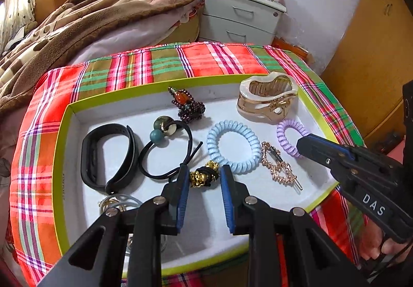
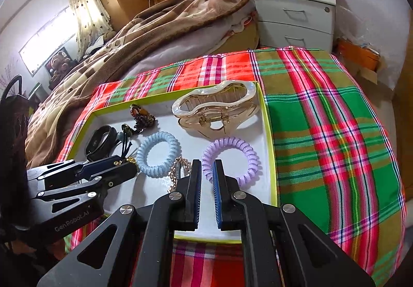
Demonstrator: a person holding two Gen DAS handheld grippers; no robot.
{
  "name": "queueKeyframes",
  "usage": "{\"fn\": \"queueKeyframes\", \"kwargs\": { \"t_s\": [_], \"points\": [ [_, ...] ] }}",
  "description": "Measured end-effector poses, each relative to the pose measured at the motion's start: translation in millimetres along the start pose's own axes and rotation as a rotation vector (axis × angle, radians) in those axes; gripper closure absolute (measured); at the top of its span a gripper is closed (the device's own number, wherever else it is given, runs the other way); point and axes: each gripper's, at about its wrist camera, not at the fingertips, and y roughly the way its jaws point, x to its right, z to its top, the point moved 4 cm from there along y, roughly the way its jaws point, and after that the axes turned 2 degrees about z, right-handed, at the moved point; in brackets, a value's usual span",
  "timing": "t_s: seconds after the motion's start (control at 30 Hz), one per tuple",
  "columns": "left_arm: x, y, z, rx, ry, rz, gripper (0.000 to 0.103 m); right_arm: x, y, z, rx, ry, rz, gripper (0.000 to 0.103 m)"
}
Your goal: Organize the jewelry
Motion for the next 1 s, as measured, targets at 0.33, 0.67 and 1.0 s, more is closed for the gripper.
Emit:
{"fn": "queueKeyframes", "kwargs": {
  "t_s": [0.33,0.67,1.0],
  "points": [
    [4.4,2.1,1.8,0.0,0.007,0.013,0.065,-0.6,-1.1,-0.3,0.005,0.007,-0.007,0.094],
    [4.8,-2.8,0.8,0.005,-0.006,0.029,0.062,-1.7,-8.1,-0.7,0.026,0.004,-0.032,0.093],
    [3.7,-27.9,-2.2,0.05,-0.034,0.054,0.059,-10.3,-25.2,-5.4,0.07,-0.006,-0.073,0.086]
  ]
}}
